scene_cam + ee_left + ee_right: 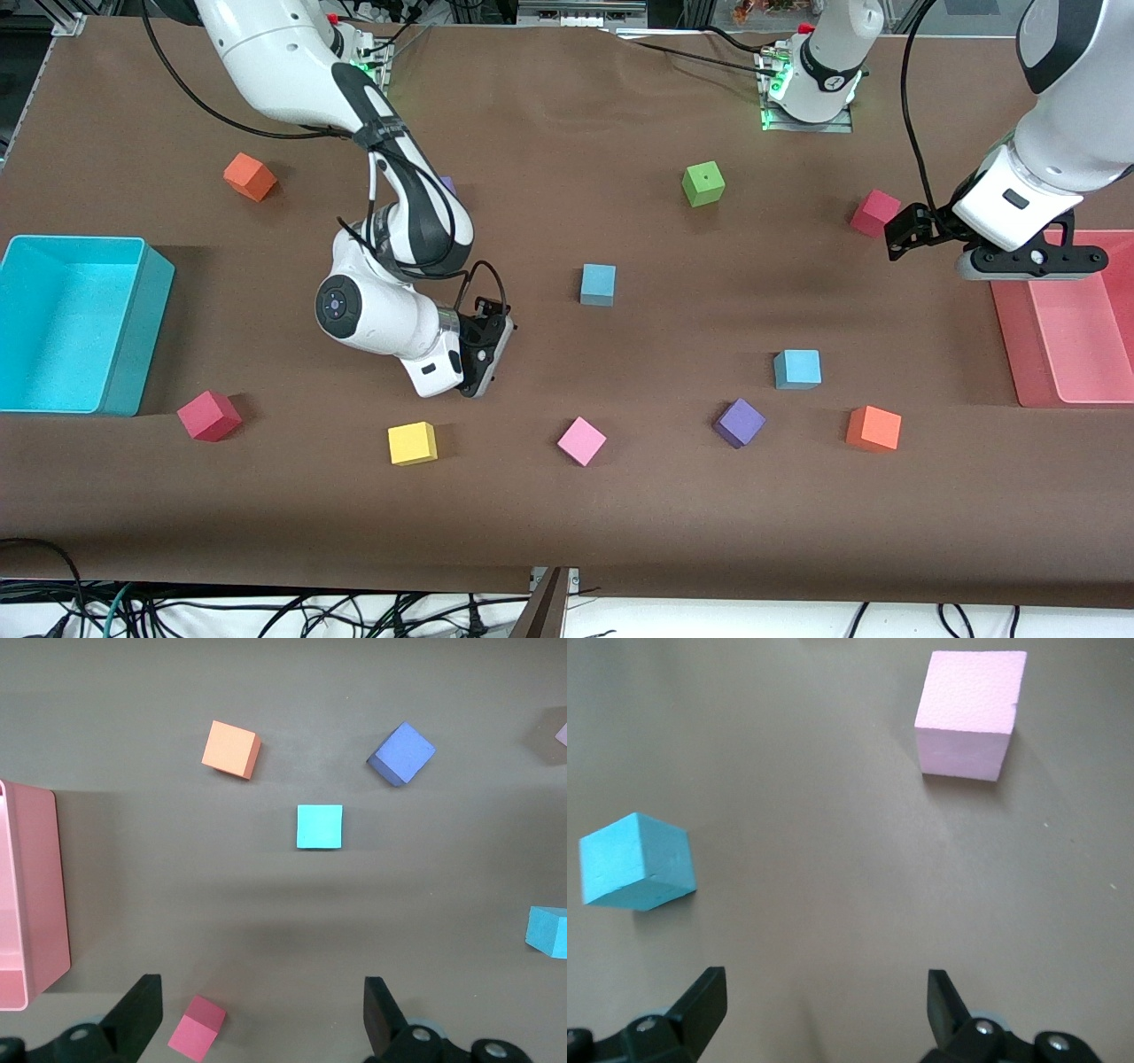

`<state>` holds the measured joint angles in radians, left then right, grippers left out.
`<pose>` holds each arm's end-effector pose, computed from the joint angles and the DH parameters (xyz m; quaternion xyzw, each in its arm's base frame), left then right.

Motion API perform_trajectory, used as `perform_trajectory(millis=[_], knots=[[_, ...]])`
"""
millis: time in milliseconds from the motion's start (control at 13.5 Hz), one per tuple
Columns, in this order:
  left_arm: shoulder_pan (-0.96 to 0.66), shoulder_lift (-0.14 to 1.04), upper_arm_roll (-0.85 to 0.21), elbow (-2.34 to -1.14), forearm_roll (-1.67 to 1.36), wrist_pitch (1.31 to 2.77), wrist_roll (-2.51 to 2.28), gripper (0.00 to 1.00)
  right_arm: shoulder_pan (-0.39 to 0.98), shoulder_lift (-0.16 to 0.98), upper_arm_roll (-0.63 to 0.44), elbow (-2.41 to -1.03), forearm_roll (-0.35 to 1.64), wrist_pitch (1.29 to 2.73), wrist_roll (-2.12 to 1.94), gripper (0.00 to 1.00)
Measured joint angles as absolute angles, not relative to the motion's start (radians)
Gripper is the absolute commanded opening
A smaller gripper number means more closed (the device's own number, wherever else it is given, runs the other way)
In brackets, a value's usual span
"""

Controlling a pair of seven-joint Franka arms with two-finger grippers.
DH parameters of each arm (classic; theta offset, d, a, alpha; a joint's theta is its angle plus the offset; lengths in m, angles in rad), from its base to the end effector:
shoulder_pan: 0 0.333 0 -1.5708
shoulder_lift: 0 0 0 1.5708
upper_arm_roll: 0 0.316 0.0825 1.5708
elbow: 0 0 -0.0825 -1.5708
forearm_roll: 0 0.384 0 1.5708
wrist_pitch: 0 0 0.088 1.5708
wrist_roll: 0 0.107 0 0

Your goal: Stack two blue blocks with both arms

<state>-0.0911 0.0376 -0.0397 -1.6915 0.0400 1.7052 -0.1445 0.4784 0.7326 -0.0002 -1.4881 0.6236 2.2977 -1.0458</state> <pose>0.5676 -0.0705 0.5576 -0.9997 -0.0039 0.0092 0.0205 0.6394 0.3456 0.2494 -0.8226 -0.5156 -0.1015 0.2171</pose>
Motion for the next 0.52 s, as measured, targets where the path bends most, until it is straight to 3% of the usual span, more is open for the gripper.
perform_trajectory(millis=[222,518], knots=[[-0.091,0.042,-0.039,-1.691,0.04,1.705,-0.144,1.0,0.478,0.753,0.002,-1.558,0.853,2.319,-1.314,1.0],[-0.09,0.046,-0.038,-1.691,0.04,1.705,-0.145,1.0,0.481,0.749,0.009,-1.583,0.998,2.153,-1.392,1.0]])
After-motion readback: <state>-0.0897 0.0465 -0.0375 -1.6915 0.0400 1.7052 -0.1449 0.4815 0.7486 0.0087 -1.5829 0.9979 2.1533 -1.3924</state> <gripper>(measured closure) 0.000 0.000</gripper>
